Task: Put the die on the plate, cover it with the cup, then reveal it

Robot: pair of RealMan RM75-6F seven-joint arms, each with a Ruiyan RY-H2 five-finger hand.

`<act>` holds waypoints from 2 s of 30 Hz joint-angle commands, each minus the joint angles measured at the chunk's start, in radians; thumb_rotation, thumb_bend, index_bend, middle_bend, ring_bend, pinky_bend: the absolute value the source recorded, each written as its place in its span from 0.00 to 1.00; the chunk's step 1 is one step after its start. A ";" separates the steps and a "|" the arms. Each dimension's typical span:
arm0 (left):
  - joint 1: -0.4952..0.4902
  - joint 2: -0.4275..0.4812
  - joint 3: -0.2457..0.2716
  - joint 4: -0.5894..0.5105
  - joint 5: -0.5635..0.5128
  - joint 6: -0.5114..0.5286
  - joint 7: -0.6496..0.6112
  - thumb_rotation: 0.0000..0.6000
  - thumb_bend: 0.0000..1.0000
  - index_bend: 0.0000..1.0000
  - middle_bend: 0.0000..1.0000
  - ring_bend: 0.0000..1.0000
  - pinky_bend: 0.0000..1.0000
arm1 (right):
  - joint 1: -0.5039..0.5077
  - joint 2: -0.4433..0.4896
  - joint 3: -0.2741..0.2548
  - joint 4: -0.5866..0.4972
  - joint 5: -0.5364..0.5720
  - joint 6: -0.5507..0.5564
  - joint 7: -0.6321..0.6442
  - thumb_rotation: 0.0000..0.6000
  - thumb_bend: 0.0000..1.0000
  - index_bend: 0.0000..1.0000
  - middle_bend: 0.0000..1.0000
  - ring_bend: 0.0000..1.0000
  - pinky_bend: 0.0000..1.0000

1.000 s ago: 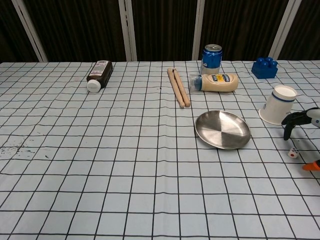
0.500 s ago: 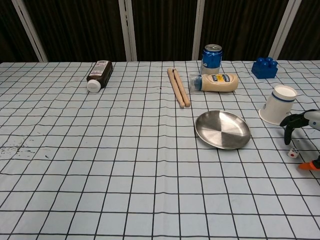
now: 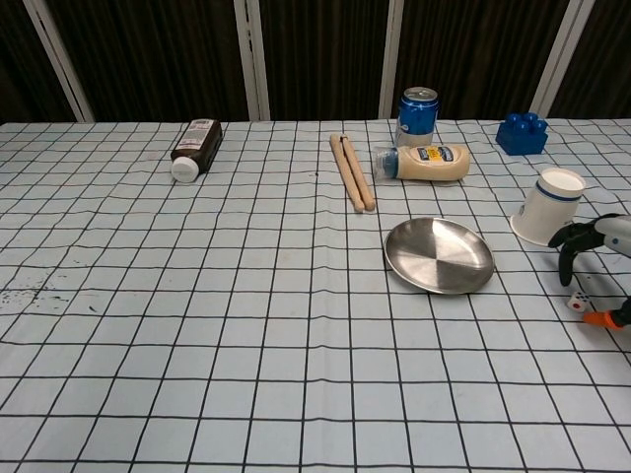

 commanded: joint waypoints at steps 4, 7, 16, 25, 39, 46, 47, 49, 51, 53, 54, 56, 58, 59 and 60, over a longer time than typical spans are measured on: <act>-0.001 -0.001 0.000 0.000 -0.001 -0.001 0.002 1.00 0.71 0.11 0.00 0.00 0.00 | 0.007 -0.008 0.000 0.014 0.011 -0.009 -0.002 1.00 0.28 0.47 0.18 0.15 0.00; -0.001 -0.002 0.000 0.000 -0.002 -0.002 0.005 1.00 0.71 0.11 0.00 0.00 0.00 | 0.010 -0.010 0.000 0.021 0.015 -0.011 0.000 1.00 0.28 0.48 0.18 0.15 0.00; -0.004 -0.005 0.000 -0.001 -0.005 -0.007 0.017 1.00 0.71 0.11 0.00 0.00 0.00 | 0.012 -0.007 -0.001 0.031 0.018 -0.008 0.010 1.00 0.28 0.49 0.18 0.15 0.00; -0.006 -0.009 0.001 -0.003 -0.007 -0.012 0.030 1.00 0.71 0.11 0.00 0.00 0.00 | 0.013 0.000 -0.005 0.035 0.023 -0.010 0.018 1.00 0.29 0.50 0.18 0.15 0.00; -0.007 -0.012 0.001 -0.004 -0.010 -0.014 0.038 1.00 0.71 0.11 0.00 0.00 0.00 | 0.023 -0.003 -0.009 0.038 0.021 -0.013 0.023 1.00 0.30 0.52 0.18 0.15 0.00; -0.009 -0.012 0.002 -0.003 -0.012 -0.018 0.040 1.00 0.71 0.11 0.00 0.00 0.00 | 0.028 -0.006 -0.010 0.036 0.024 -0.015 0.018 1.00 0.31 0.52 0.18 0.15 0.00; -0.010 -0.013 0.002 -0.004 -0.012 -0.019 0.041 1.00 0.71 0.11 0.00 0.00 0.00 | 0.029 -0.006 -0.011 0.036 0.024 -0.015 0.018 1.00 0.31 0.52 0.18 0.15 0.00; -0.010 -0.013 0.002 -0.004 -0.013 -0.020 0.043 1.00 0.71 0.11 0.00 0.00 0.00 | 0.030 -0.008 -0.012 0.035 0.023 -0.016 0.016 1.00 0.31 0.52 0.18 0.15 0.00; -0.010 -0.014 0.002 -0.004 -0.013 -0.020 0.044 1.00 0.71 0.11 0.00 0.00 0.00 | 0.031 -0.008 -0.012 0.035 0.025 -0.016 0.016 1.00 0.31 0.52 0.18 0.15 0.00; -0.011 -0.014 0.002 -0.004 -0.014 -0.020 0.045 1.00 0.71 0.11 0.00 0.00 0.00 | 0.033 -0.008 -0.011 0.035 0.026 -0.017 0.016 1.00 0.31 0.52 0.18 0.15 0.00; -0.011 -0.014 0.002 -0.004 -0.014 -0.020 0.045 1.00 0.71 0.11 0.00 0.00 0.00 | 0.033 -0.008 -0.012 0.035 0.026 -0.017 0.016 1.00 0.31 0.52 0.18 0.15 0.00; -0.011 -0.014 0.001 -0.004 -0.014 -0.020 0.045 1.00 0.71 0.11 0.00 0.00 0.00 | 0.034 -0.009 -0.012 0.035 0.026 -0.017 0.015 1.00 0.31 0.53 0.18 0.15 0.00; -0.011 -0.014 0.001 -0.004 -0.014 -0.020 0.045 1.00 0.71 0.11 0.00 0.00 0.00 | 0.034 -0.009 -0.013 0.035 0.027 -0.018 0.015 1.00 0.32 0.54 0.18 0.15 0.00; -0.011 -0.014 0.002 -0.004 -0.014 -0.020 0.045 1.00 0.71 0.11 0.00 0.00 0.00 | 0.035 -0.009 -0.013 0.035 0.029 -0.018 0.014 1.00 0.32 0.54 0.18 0.16 0.00; -0.011 -0.014 0.001 -0.004 -0.015 -0.020 0.045 1.00 0.71 0.11 0.00 0.00 0.00 | 0.035 -0.009 -0.013 0.036 0.029 -0.019 0.013 1.00 0.32 0.55 0.18 0.16 0.00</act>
